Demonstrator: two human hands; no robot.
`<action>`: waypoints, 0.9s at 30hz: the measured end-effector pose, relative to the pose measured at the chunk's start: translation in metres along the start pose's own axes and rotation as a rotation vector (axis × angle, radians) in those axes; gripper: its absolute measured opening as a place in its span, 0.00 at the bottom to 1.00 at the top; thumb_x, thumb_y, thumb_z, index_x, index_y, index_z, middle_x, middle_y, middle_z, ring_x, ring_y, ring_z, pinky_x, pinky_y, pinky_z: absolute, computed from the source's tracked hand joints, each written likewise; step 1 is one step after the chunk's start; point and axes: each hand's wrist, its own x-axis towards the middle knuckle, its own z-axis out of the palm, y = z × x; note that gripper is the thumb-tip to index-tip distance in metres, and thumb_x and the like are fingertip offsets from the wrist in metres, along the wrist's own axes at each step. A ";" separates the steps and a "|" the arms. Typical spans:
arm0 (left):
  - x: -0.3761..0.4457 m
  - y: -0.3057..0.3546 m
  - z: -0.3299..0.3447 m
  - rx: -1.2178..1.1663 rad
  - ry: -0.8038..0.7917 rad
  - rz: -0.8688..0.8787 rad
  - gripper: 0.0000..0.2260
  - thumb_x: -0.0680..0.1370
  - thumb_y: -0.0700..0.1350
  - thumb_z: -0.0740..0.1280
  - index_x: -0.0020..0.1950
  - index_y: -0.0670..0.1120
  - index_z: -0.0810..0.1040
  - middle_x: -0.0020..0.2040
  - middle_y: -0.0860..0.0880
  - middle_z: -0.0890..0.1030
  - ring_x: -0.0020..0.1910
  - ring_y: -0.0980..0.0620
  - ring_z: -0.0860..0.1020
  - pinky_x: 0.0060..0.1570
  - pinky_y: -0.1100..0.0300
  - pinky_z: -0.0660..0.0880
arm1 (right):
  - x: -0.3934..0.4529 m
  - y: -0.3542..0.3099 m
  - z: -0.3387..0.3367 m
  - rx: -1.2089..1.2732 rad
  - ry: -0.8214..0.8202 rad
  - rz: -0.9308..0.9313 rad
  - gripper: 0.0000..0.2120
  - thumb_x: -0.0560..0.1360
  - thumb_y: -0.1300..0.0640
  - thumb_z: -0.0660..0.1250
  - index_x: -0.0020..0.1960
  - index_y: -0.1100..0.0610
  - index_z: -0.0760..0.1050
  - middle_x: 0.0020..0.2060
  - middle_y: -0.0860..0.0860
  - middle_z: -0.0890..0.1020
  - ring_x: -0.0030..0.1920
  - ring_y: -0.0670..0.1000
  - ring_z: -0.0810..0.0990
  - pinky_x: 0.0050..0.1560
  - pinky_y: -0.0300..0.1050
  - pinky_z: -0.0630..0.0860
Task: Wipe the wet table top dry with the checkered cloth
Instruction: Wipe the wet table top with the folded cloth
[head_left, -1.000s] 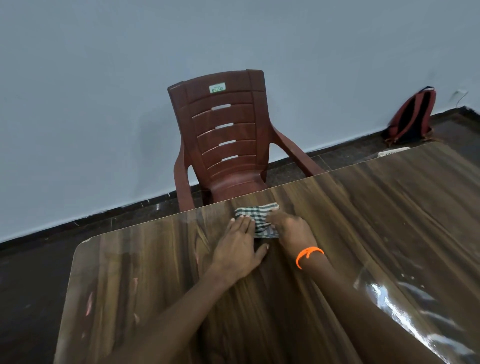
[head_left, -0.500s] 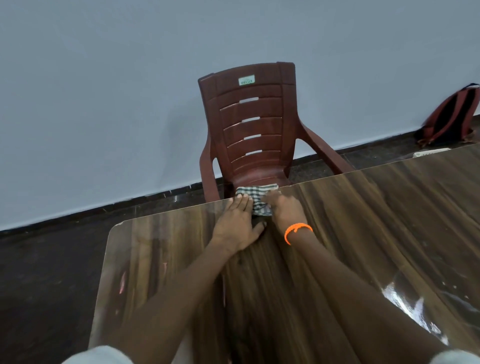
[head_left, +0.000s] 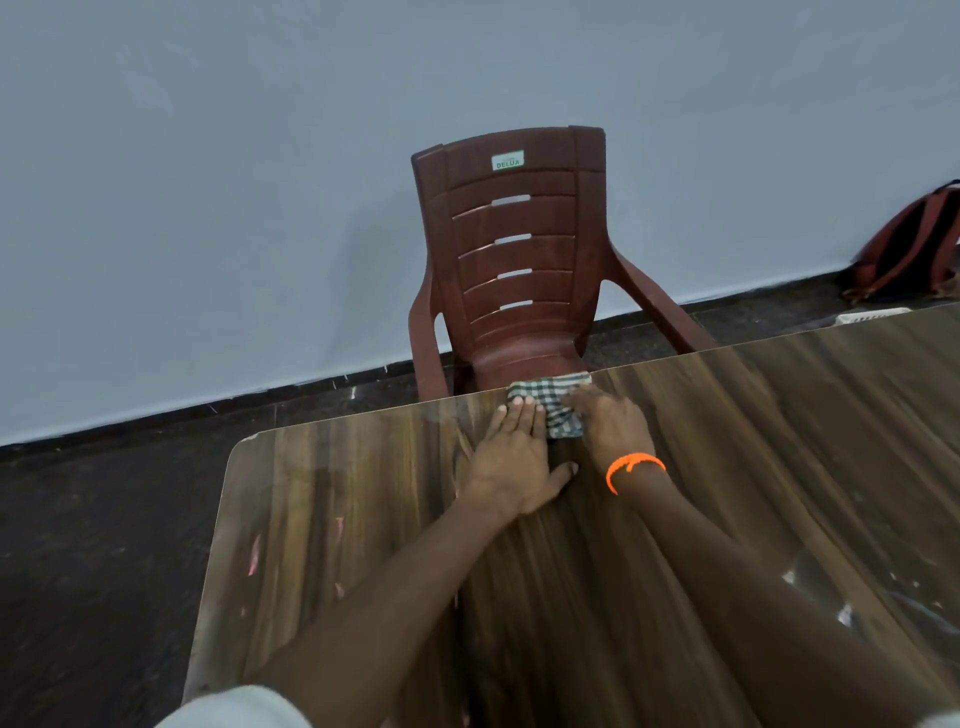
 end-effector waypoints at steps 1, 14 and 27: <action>0.004 -0.006 0.000 0.009 0.011 -0.016 0.41 0.82 0.67 0.50 0.82 0.37 0.47 0.82 0.39 0.49 0.82 0.44 0.45 0.79 0.49 0.41 | 0.007 -0.005 0.001 -0.001 -0.005 -0.010 0.18 0.70 0.67 0.63 0.54 0.52 0.81 0.55 0.54 0.82 0.51 0.60 0.81 0.47 0.53 0.78; -0.094 -0.006 0.022 0.000 0.008 0.007 0.45 0.79 0.71 0.47 0.81 0.38 0.44 0.82 0.39 0.46 0.81 0.44 0.41 0.79 0.47 0.39 | -0.070 -0.017 0.021 0.063 -0.018 -0.281 0.24 0.66 0.74 0.67 0.57 0.56 0.80 0.59 0.52 0.81 0.63 0.52 0.76 0.60 0.48 0.75; -0.051 -0.022 0.013 0.040 -0.009 -0.038 0.40 0.81 0.66 0.48 0.82 0.38 0.47 0.82 0.39 0.48 0.82 0.44 0.44 0.79 0.47 0.39 | -0.044 -0.043 0.000 0.001 -0.034 -0.135 0.15 0.71 0.67 0.64 0.53 0.54 0.80 0.55 0.54 0.82 0.52 0.60 0.81 0.44 0.55 0.79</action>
